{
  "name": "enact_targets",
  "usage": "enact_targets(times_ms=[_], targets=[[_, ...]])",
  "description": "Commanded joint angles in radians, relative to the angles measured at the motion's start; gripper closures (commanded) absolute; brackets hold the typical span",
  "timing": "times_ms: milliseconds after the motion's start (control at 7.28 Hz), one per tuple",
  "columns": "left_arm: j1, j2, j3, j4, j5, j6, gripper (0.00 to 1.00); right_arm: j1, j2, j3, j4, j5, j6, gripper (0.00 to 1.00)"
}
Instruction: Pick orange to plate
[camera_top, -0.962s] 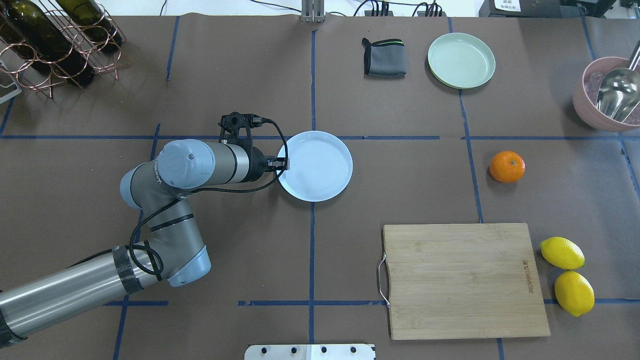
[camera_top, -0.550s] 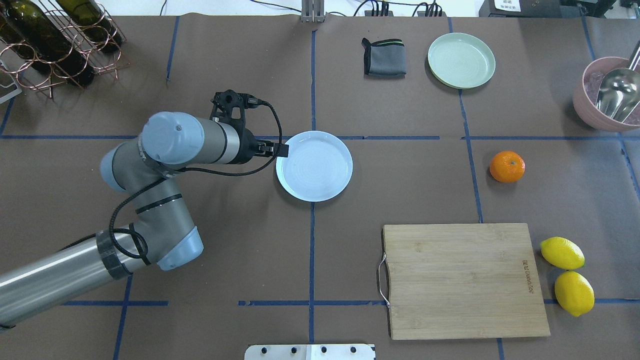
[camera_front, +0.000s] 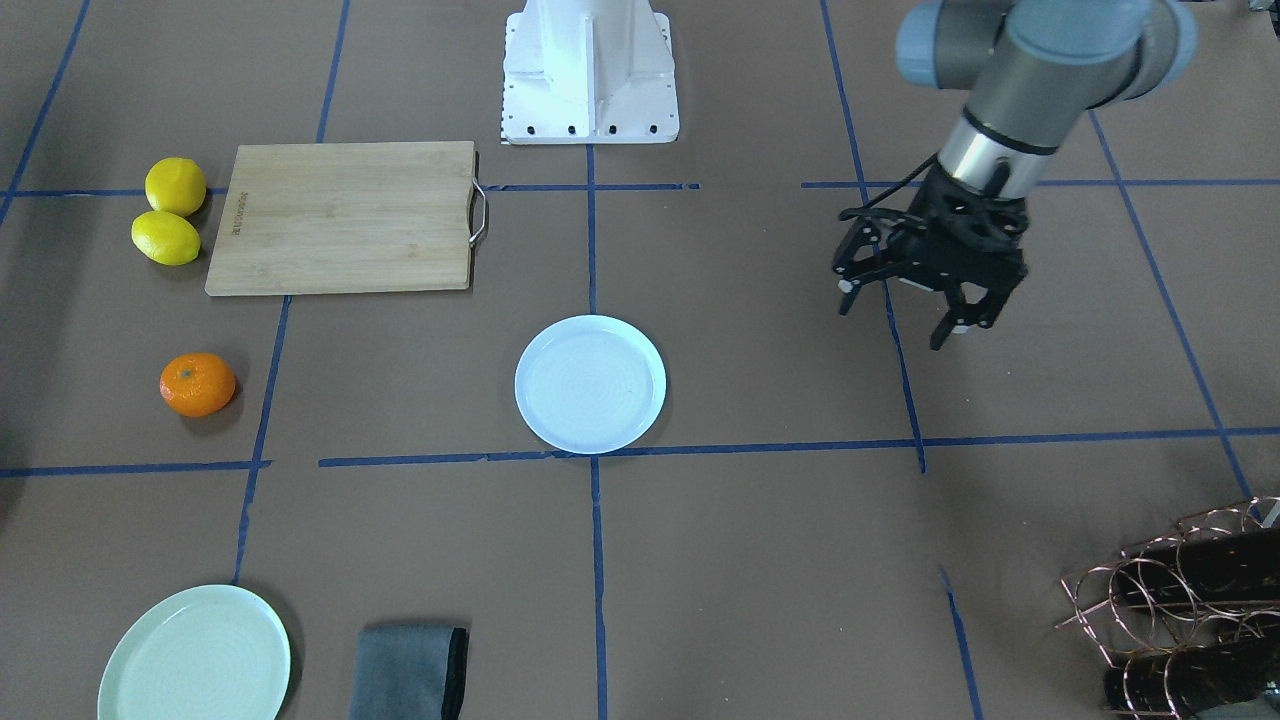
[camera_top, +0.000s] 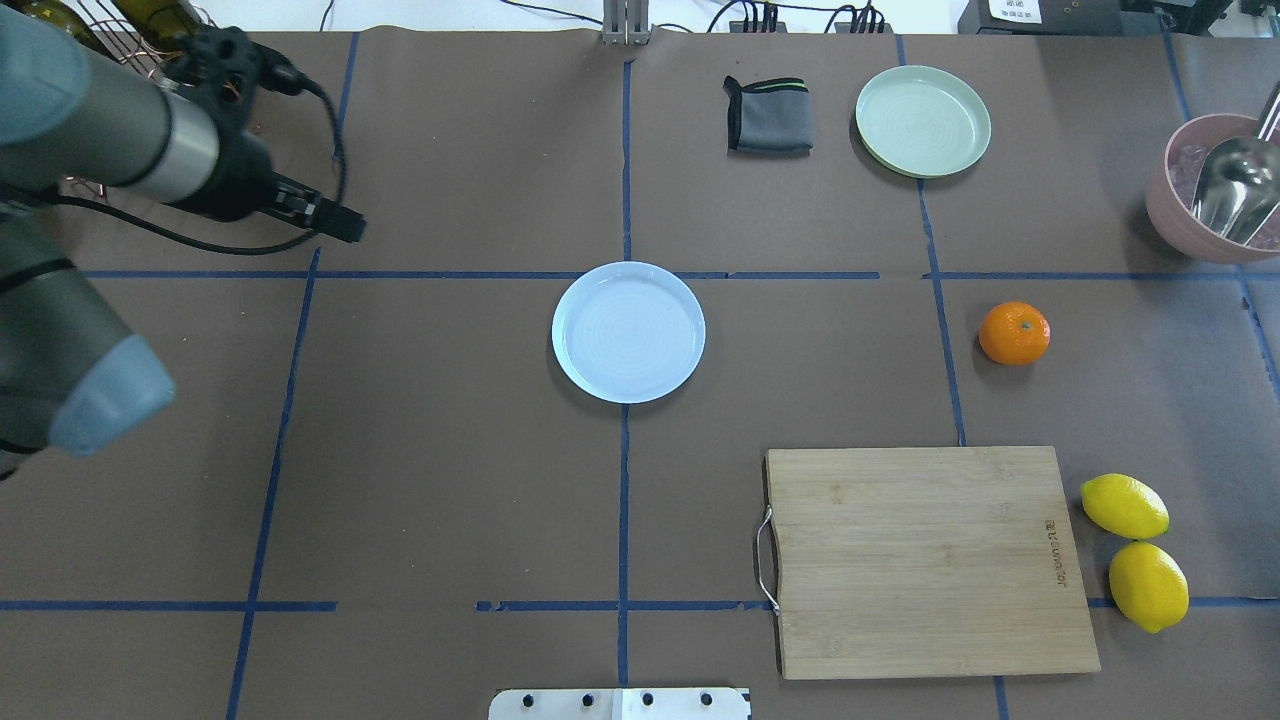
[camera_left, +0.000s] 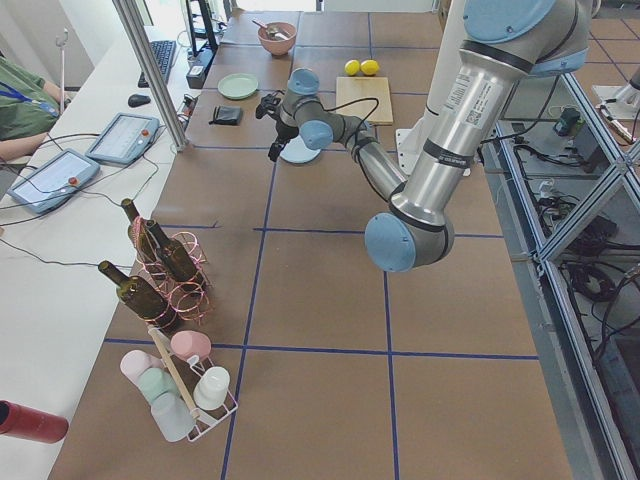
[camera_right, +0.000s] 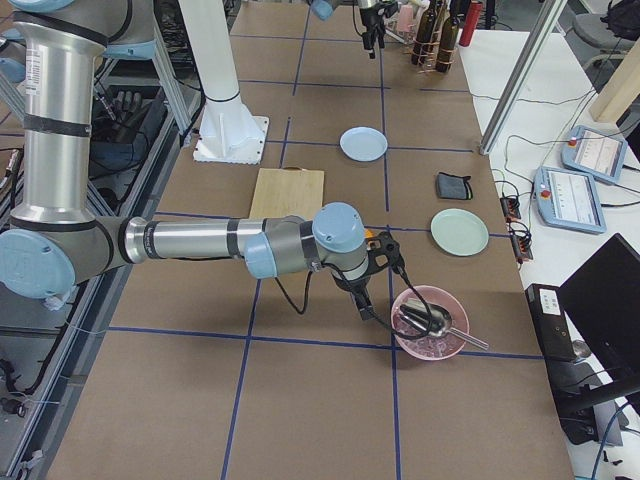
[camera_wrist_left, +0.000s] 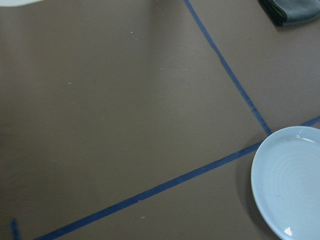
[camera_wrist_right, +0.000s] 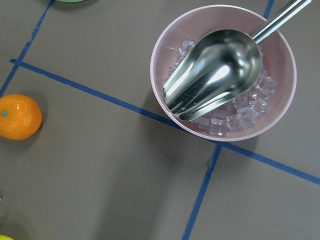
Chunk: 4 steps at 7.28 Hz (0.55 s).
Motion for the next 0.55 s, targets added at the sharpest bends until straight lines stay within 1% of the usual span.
enact_targets(times_ms=[0,137,275,412], targets=[[-0.266,0.201,0.06,0.013,-0.33,0.09,0.0,-0.049,0.012,0.011,0.012,0.024,0.005,0.0],[-0.338,0.268,0.077,0.013,-0.342,0.152,0.0,-0.072,0.025,0.017,0.011,0.038,0.017,0.0],[-0.408,0.349,0.083,0.014,-0.34,0.335,0.0,-0.125,0.064,0.038,0.012,0.033,0.127,0.0],[-0.486,0.425,0.124,0.016,-0.337,0.498,0.0,-0.185,0.093,0.057,0.011,0.024,0.213,0.0]])
